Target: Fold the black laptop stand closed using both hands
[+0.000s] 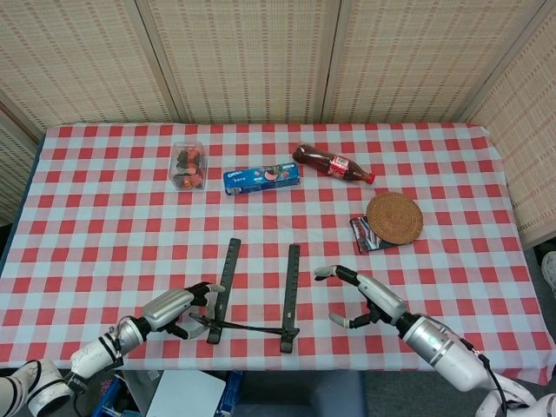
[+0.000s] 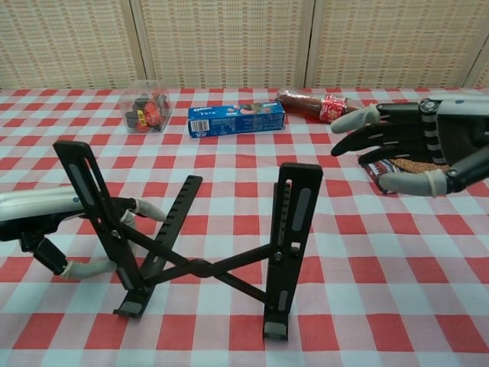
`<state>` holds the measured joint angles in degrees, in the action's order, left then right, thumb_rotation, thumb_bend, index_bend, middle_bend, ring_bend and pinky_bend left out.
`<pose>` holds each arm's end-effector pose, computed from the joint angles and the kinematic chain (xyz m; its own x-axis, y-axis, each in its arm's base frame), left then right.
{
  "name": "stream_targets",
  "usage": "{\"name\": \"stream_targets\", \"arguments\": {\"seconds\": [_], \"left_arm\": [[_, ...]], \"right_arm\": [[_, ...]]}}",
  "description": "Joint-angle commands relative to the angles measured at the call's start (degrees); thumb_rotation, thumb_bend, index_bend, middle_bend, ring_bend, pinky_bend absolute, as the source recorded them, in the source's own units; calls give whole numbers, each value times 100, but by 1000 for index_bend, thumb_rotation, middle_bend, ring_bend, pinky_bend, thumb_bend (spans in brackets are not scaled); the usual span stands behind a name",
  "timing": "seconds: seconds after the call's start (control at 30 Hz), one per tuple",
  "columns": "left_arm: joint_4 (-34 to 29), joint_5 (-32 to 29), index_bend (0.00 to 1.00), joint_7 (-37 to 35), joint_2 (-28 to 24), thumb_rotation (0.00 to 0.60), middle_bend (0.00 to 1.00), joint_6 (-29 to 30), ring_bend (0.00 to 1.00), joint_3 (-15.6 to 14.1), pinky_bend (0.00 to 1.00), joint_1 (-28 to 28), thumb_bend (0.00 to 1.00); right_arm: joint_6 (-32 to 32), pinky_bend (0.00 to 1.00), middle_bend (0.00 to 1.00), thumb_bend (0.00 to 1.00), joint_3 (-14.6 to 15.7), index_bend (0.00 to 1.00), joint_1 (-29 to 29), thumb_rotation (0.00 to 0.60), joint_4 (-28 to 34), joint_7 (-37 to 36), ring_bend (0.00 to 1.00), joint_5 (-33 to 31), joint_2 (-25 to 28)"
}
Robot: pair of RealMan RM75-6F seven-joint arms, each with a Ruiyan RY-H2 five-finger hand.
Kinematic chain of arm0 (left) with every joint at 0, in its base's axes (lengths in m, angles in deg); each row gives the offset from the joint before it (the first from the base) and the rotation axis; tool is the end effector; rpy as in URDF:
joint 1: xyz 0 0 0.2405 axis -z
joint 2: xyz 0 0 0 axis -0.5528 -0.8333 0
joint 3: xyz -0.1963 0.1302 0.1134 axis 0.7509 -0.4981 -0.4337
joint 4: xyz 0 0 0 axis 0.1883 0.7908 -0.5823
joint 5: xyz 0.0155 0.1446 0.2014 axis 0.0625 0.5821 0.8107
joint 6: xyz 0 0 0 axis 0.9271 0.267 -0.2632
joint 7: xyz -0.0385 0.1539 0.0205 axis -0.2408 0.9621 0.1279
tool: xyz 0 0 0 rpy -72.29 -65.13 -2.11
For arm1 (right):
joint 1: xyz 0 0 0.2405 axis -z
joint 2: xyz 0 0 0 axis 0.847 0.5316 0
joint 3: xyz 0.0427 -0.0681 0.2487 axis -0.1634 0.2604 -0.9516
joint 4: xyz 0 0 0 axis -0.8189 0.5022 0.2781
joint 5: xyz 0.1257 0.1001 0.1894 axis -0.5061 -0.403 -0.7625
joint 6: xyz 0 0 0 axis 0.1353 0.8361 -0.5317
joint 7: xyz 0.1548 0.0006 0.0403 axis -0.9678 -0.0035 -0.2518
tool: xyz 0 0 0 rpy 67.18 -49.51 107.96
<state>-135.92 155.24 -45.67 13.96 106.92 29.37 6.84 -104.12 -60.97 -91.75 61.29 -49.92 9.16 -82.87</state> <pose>-0.2250 0.2807 -0.0469 0.1770 0.6870 0.7048 0.9047 -0.3955 0.1583 -0.1775 -0.2553 0.0124 -0.2933 -0.6838 0.6681 -0.8849 -0.0704 -0.4605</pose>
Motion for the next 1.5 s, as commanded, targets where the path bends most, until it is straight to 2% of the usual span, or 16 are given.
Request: {"name": "stream_targets", "arguments": {"seconds": [0.03,0.13,0.33,0.47,0.63,0.97,1.17,1.5], "left_arm": [[-73,-14,534,72,-34,600,121,38,77,-27,227,-55,433],[-127,-48,526,151,-52,600,121,51,77,-31,227,-98,433],[-233,-139,455,270,-100,600,121,44,77,-13,225,-166,433],[-271,-145,409,307,-112,600,121,32,77,-11,224,-183,432],[-304,-163,381,339,-103,600,121,49,77,19,223,-214,432],[-323,-178,373,348,-119,600,121,96,77,48,223,-278,432],[-292,-137,372,278,-136,600,121,150,77,43,222,-311,432],[-267,-86,371,224,-145,600,121,174,77,51,221,-321,432]], "right_arm": [[287,79,201,291,-7,169,-66,600,142,359,81,-225,37],[461,79,201,291,-26,178,-109,600,217,628,81,-372,16],[907,79,201,290,-86,216,-279,600,413,1625,81,-778,-99],[1090,78,206,228,-143,245,-376,600,523,2336,81,-1133,-258],[1054,79,229,111,-215,290,-409,600,610,3275,81,-1710,-622],[655,78,287,80,-393,438,-486,600,511,4699,81,-2724,-1578],[395,79,300,89,-475,486,-459,600,466,5116,88,-3051,-1903],[391,79,313,116,-531,528,-480,600,481,5395,91,-3313,-2044]]}}
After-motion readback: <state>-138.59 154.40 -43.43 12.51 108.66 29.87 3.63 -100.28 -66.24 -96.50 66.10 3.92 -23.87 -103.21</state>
